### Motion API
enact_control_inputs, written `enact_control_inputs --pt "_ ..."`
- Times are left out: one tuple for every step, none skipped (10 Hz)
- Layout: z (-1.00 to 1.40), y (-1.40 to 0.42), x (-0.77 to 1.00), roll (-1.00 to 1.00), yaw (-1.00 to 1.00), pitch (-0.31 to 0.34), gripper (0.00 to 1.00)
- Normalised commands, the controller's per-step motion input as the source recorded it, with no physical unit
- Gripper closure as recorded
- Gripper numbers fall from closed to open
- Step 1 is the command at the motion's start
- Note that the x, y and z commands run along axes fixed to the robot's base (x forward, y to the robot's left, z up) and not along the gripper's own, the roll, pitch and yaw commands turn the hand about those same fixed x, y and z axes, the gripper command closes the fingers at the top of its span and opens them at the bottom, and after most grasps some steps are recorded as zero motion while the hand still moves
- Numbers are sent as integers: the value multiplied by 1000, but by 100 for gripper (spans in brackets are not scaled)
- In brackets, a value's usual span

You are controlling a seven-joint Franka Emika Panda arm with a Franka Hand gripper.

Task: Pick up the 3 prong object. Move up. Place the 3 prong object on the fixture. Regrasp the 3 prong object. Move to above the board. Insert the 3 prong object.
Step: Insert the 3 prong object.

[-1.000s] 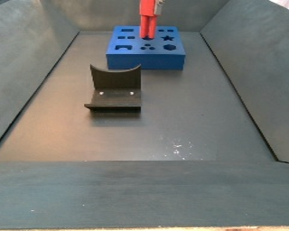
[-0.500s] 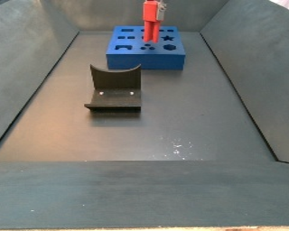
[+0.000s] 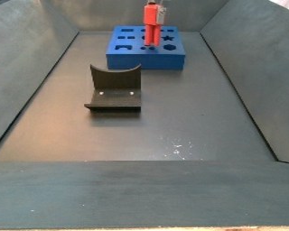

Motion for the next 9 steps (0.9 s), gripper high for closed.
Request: enact_control_inputs --pt "-46 134 94 0 0 -60 100" --pt "-83 123 140 0 0 -94 100" --pt "-177 49 186 0 83 -120 100" --pt "-200 0 254 -14 197 -151 100" --pt "-326 -9 203 -123 269 0 100" --pt "-326 -17 140 -134 214 0 100" --pt "-183 0 0 -117 109 -120 100" --pt "-6 -29 0 0 0 0 100" --pt "-117 -234 0 0 57 -186 100"
